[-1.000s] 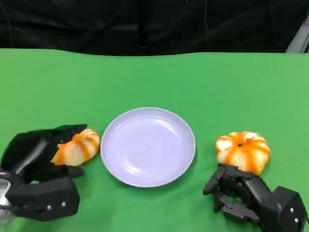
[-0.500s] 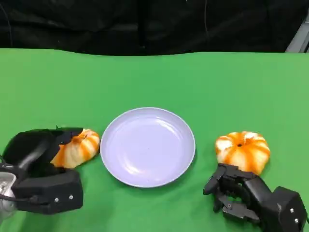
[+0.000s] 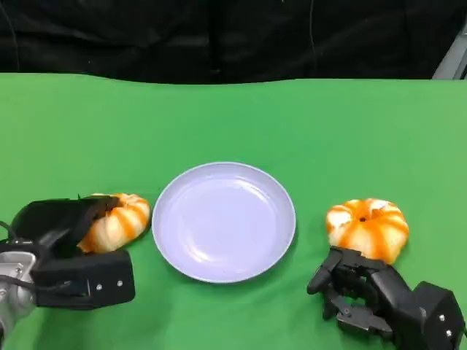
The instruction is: Grasp the bread from the table and place it into the plate.
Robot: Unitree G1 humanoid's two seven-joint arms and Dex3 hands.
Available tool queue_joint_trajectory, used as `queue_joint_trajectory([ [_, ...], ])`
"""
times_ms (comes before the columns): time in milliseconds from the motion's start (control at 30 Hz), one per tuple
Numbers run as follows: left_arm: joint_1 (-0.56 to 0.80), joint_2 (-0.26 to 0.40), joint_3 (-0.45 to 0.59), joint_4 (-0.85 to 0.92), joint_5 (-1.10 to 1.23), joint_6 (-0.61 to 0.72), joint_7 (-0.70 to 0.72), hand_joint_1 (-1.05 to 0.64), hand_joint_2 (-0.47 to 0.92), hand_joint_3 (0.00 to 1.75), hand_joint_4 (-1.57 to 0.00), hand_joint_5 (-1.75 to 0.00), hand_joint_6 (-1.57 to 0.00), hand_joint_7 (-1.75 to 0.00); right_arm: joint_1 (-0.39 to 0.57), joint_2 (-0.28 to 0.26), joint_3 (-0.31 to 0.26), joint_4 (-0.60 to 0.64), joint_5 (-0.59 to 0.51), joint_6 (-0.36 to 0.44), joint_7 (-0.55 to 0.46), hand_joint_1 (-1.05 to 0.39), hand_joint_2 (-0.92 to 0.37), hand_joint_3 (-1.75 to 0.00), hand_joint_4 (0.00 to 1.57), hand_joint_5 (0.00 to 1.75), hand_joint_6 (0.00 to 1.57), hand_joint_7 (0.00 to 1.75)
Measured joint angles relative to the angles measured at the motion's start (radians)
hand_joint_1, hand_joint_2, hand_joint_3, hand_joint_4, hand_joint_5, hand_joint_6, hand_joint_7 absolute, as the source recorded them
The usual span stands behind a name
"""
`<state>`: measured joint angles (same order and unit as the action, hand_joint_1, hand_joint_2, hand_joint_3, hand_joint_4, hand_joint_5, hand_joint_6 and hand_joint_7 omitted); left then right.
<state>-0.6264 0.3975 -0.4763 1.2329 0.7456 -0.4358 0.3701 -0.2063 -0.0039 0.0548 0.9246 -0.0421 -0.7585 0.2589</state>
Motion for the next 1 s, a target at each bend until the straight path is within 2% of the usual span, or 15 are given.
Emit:
queue_joint_trajectory([
  [100, -0.004, -0.003, -0.001, 0.009, -0.004, 0.0, 0.0, -0.88, 0.92, 0.36, -0.48, -0.01, -0.44, 0.0, 0.0, 0.0, 0.0, 0.0, 0.0, 0.0, 0.001, 0.01, -0.82, -0.72, 0.68, 1.71, 0.71, 1.35],
  [200, -0.006, -0.012, 0.0, 0.02, -0.013, 0.001, 0.0, -0.71, 0.92, 0.29, -0.51, -0.02, -0.45, 0.0, 0.001, 0.0, -0.001, 0.0, -0.001, -0.002, 0.001, 0.01, -0.83, -0.71, 0.69, 1.7, 0.72, 1.34],
  [267, -0.006, -0.016, 0.0, 0.026, -0.025, 0.001, 0.0, -0.51, 0.92, 0.16, -0.53, -0.01, -0.45, 0.0, 0.002, 0.0, 0.0, 0.0, -0.003, -0.003, 0.0, 0.01, -0.83, -0.71, 0.69, 1.7, 0.72, 1.35],
  [333, -0.006, -0.018, 0.0, 0.029, -0.028, 0.001, 0.002, -0.41, 0.92, 0.08, -0.54, -0.01, -0.46, 0.0, 0.002, 0.0, -0.001, 0.0, -0.003, -0.003, -0.001, 0.01, -0.83, -0.71, 0.69, 1.7, 0.72, 1.35],
  [400, -0.006, -0.018, -0.002, 0.031, -0.03, -0.001, 0.006, -0.39, 0.92, 0.07, -0.54, -0.01, -0.46, 0.0, 0.002, 0.0, -0.001, 0.0, -0.003, -0.003, -0.001, 0.01, -0.83, -0.71, 0.69, 1.7, 0.72, 1.35],
  [467, -0.006, -0.019, -0.004, 0.032, -0.034, -0.002, 0.006, -0.23, 0.92, 0.05, -0.54, -0.01, -0.47, -0.01, 0.002, 0.0, -0.001, 0.0, -0.003, -0.003, -0.001, 0.01, -0.84, -0.71, 0.69, 1.7, 0.72, 1.34],
  [533, -0.006, -0.02, -0.005, 0.034, -0.037, -0.004, 0.006, -0.15, 0.92, 0.04, -0.54, -0.01, -0.49, -0.01, 0.002, 0.0, 0.0, 0.0, -0.003, -0.003, -0.003, 0.01, -0.84, -0.71, 0.69, 1.7, 0.72, 1.35],
  [733, -0.006, -0.02, -0.006, 0.038, -0.044, -0.008, 0.006, -0.08, 0.92, 0.03, -0.56, -0.01, -0.51, -0.01, 0.002, 0.0, 0.001, 0.0, -0.007, -0.003, -0.009, 0.02, -0.83, -0.71, 0.69, 1.7, 0.72, 1.35],
  [1000, -0.006, -0.02, -0.02, 0.038, -0.044, -0.003, 0.006, -0.06, 0.92, 0.04, -0.59, -0.02, -0.53, -0.02, 0.002, 0.0, 0.002, 0.0, -0.01, -0.003, -0.015, 0.02, -0.83, -0.71, 0.69, 1.69, 0.72, 1.35],
])
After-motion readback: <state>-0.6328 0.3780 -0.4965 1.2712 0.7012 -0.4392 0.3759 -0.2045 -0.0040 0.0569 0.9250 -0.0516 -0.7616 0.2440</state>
